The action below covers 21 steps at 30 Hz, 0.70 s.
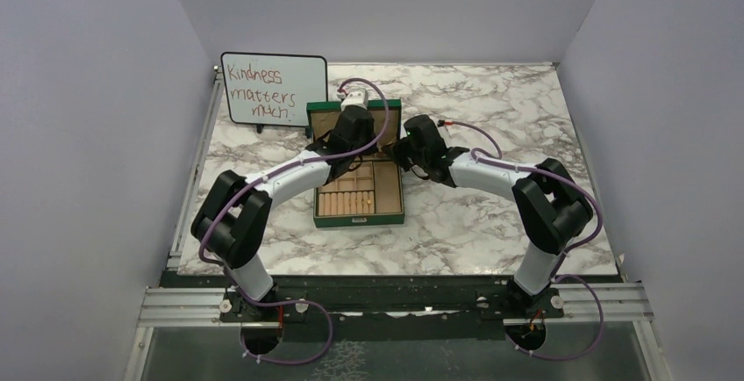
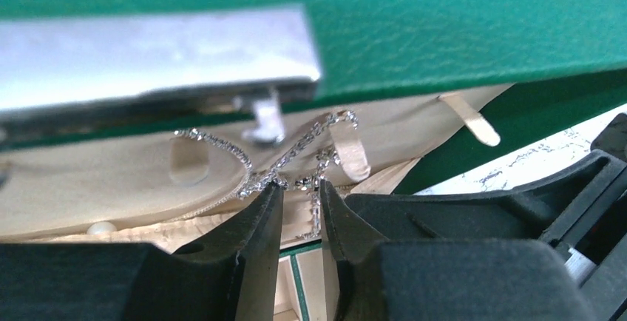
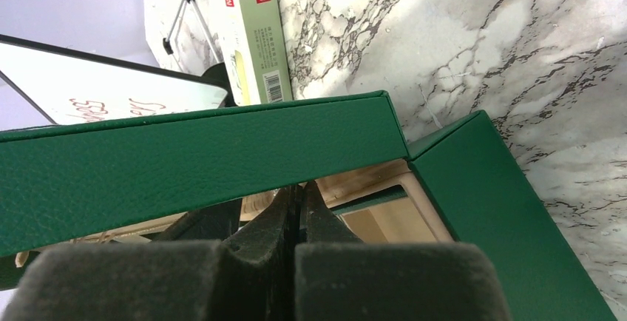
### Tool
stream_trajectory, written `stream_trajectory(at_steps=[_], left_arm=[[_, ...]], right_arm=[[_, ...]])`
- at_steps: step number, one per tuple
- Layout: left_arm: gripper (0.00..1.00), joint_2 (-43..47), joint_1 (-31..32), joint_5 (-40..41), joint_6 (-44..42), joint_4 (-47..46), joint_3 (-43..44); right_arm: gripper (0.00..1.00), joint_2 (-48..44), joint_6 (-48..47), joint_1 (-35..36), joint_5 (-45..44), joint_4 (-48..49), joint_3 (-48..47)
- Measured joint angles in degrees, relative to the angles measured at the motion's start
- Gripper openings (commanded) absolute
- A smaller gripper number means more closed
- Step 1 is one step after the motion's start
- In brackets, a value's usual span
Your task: Organize the mixed jewelry
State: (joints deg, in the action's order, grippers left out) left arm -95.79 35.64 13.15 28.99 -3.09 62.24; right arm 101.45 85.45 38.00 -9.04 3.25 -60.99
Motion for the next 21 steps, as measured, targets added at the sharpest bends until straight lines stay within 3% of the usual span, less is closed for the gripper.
stream_trajectory(at_steps=[5,15,21], left_arm=[[0.33,1.7,-0.2,-1.6,0.6,0.5,-1.7],[0.27,4.9,-0.2,-5.5,1.4,0.9,-5.4],[0.36,4.4,-0.2,-6.6,1.5,0.9,-5.8]], right_arm=[[0.01,0.0,0.0,-0.2,0.6,0.0,0.0],[0.01,0.0,0.0,-0.4,1.1,0.1,0.1],[0.01,0.0,0.0,-0.5,1.4,0.2,0.1]])
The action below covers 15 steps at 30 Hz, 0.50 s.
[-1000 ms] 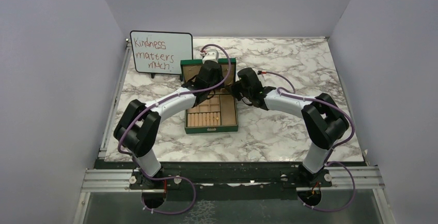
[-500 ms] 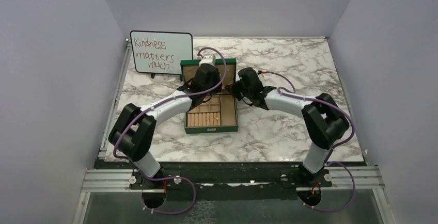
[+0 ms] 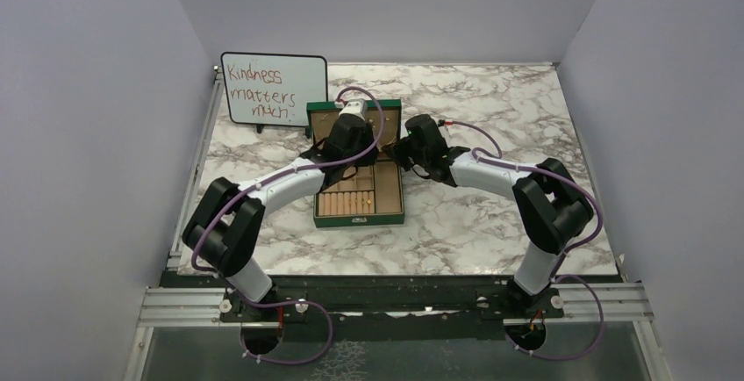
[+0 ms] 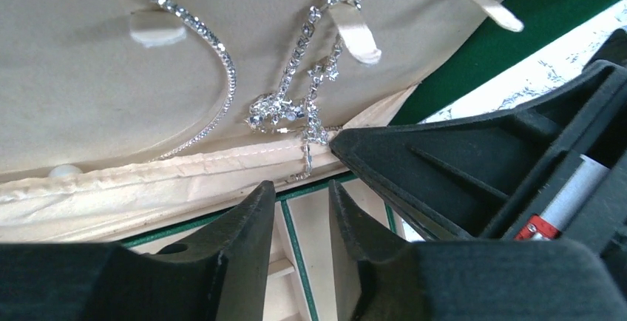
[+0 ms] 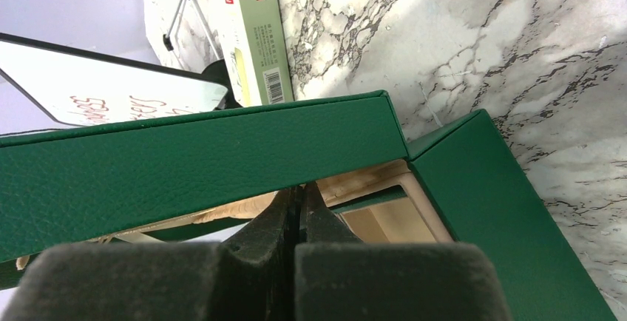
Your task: Organize the mixed jewelry
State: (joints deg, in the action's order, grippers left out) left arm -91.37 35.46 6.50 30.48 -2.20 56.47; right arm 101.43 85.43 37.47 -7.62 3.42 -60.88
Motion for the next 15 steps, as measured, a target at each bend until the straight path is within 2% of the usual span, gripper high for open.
stream_trajectory(at_steps=[3,15], left_arm=[[0.36,-1.6,0.0,-0.1,0.0,-0.1,0.8],[0.23,-4.7,0.0,0.3,0.1,-0.8,3.1]], right_arm=[[0.01,0.0,0.0,0.0,0.0,0.0,0.0],[0.01,-0.4,0.0,-0.1,0.2,0.2,0.6]])
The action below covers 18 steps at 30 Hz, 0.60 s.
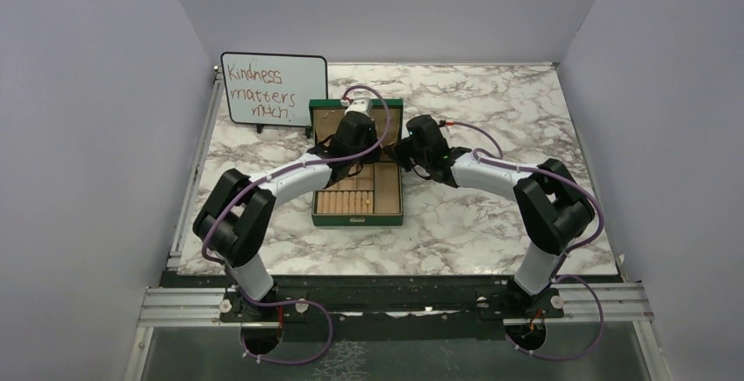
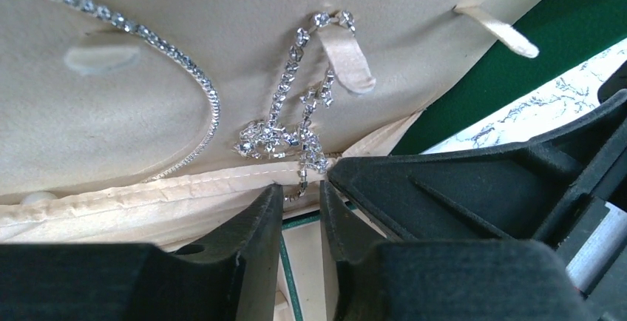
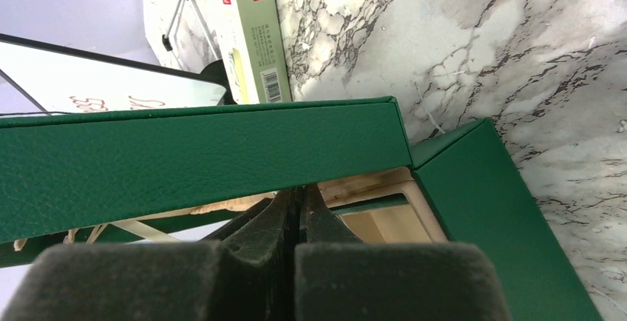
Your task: Organize the mixed jewelry
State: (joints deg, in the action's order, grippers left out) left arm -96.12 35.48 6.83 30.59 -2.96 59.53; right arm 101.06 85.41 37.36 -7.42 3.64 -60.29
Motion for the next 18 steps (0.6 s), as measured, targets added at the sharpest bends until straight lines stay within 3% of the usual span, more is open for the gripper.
stream_trajectory(at_steps=[9,18], left_arm=[[0.00,-1.3,0.0,0.7,-0.2,0.3,1.4],[0.00,0.4,0.0,1.4,-0.4,1.3,1.7]], right_arm=[[0.01,0.0,0.0,-0.2,0.0,0.0,0.1],[0.01,-0.3,-0.3,-0.2,0.2,0.0,0.4]])
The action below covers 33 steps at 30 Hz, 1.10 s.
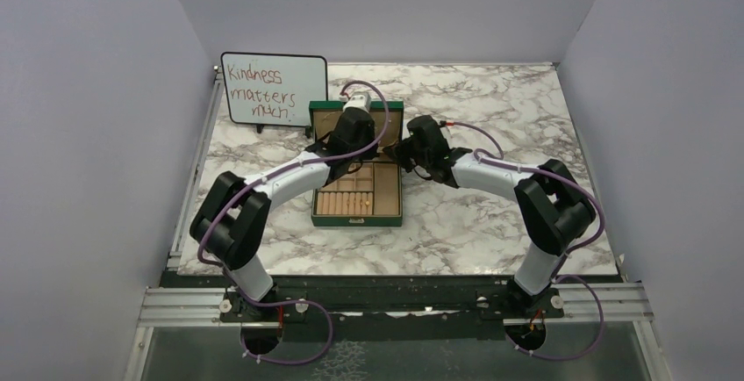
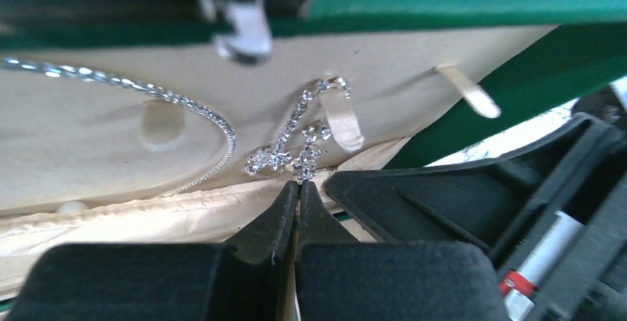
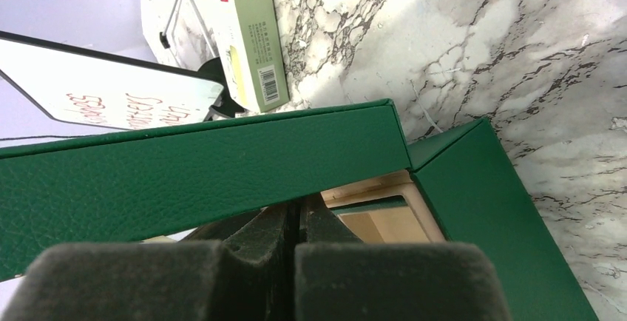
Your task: Organize the mixed jewelry
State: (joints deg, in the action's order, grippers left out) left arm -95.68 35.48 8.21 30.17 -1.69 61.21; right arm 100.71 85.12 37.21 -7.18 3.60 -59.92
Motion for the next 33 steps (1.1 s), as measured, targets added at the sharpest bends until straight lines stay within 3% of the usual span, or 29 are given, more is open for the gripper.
stream_trajectory(at_steps=[13,28,33], left_arm=[[0.00,4.3,-0.1,1.3,-0.2,-0.9,-0.1],[0.33,0.7,-0.1,0.6,-0.8,-0.2,0.4],[0.37,0.9,-0.1,-0.1,-0.8,-0.2,0.4]], right_arm=[[0.01,-0.3,-0.4,0.0,0.4,0.0,0.3],[0.01,-1.8,-1.3,-0.2,2.5,0.2,1.5],[0.01,-1.8,-1.6,-0.5,3.3,0.2,1.5]])
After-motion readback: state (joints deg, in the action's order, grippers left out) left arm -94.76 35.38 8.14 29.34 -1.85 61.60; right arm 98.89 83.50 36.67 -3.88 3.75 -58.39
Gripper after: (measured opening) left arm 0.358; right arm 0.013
